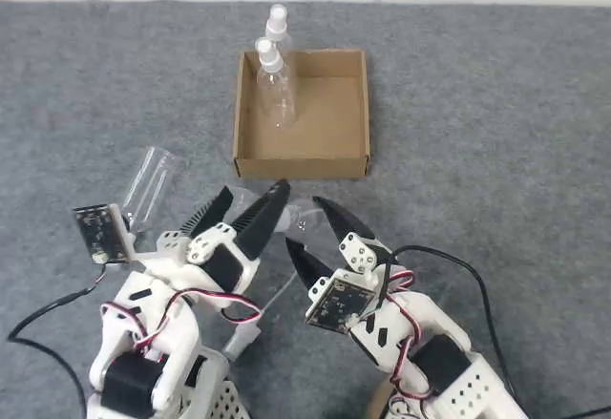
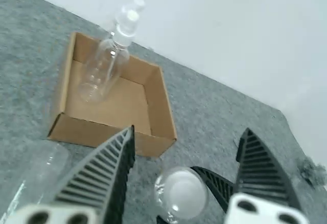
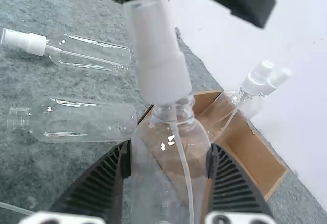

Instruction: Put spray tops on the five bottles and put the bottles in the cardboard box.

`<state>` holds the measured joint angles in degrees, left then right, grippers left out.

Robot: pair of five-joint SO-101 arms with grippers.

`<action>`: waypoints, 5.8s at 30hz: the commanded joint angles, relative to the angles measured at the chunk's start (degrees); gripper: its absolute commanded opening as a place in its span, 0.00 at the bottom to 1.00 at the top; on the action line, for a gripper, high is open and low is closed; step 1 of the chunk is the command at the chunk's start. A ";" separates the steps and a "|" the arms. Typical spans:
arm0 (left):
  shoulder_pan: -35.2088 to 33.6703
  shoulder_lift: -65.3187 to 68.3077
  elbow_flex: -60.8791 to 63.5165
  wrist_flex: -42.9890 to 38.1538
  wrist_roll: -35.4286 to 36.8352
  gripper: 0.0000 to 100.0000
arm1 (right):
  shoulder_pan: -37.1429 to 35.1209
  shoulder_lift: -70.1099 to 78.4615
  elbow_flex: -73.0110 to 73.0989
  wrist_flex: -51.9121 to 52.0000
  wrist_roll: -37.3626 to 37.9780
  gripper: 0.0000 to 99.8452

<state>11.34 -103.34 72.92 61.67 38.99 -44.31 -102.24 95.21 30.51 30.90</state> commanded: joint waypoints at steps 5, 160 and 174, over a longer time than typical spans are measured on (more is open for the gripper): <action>-1.05 -1.05 -1.27 -0.26 0.44 0.30 | -0.66 -1.80 0.44 -0.31 -2.64 0.10; -37.63 -1.05 14.02 -14.33 5.45 0.30 | 5.49 32.48 -52.84 -3.03 -56.97 0.02; -37.63 -1.05 14.11 -14.24 5.45 0.30 | 5.58 53.85 -65.85 -3.03 -59.60 0.02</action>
<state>-26.46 -103.52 87.60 49.19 44.97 -39.65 -55.38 36.75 28.84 -27.91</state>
